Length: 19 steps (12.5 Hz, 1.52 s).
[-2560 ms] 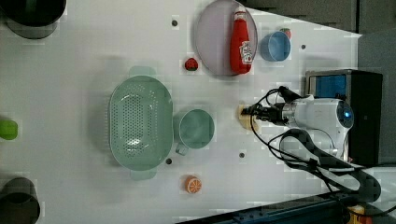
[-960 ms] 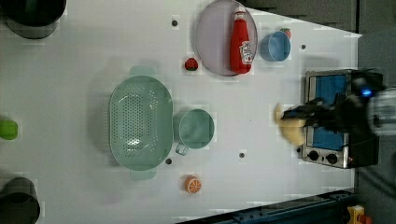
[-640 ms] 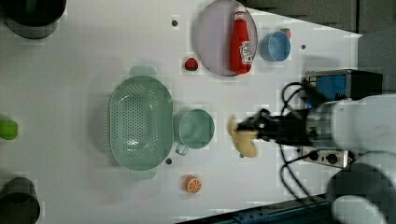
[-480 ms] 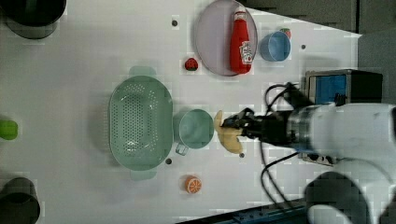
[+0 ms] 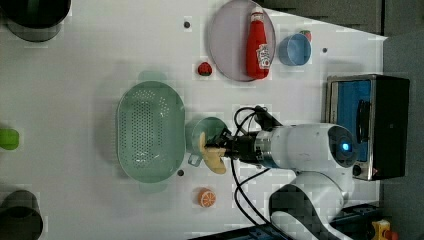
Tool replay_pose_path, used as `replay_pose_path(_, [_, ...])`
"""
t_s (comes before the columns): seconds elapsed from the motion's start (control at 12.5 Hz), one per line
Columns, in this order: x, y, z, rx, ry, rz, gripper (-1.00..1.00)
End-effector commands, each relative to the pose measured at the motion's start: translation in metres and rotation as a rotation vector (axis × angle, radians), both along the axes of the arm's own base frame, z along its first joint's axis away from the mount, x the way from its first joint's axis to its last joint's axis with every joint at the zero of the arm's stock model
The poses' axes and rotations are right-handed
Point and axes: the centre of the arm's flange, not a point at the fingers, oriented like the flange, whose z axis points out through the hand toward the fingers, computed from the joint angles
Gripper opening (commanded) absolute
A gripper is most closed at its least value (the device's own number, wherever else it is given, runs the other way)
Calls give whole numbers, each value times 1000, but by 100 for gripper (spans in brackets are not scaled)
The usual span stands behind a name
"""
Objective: Pick Banana and place it in mug.
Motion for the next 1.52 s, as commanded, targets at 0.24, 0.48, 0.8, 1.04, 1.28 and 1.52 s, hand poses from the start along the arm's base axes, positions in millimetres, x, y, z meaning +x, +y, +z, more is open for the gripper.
replay_pose_path(0.24, [20, -26, -1, 18, -17, -157, 67])
replay_pose_path(0.48, [25, -26, 9, 25, -39, -162, 100])
replay_pose_path(0.8, [49, -51, 96, 6, -101, -195, 100])
replay_pose_path(1.04, [65, -95, 198, -15, -116, -162, 100])
replay_pose_path(1.28, [71, -178, 289, -46, -106, -147, 100])
replay_pose_path(1.52, [60, -250, 345, -133, -86, -126, 100])
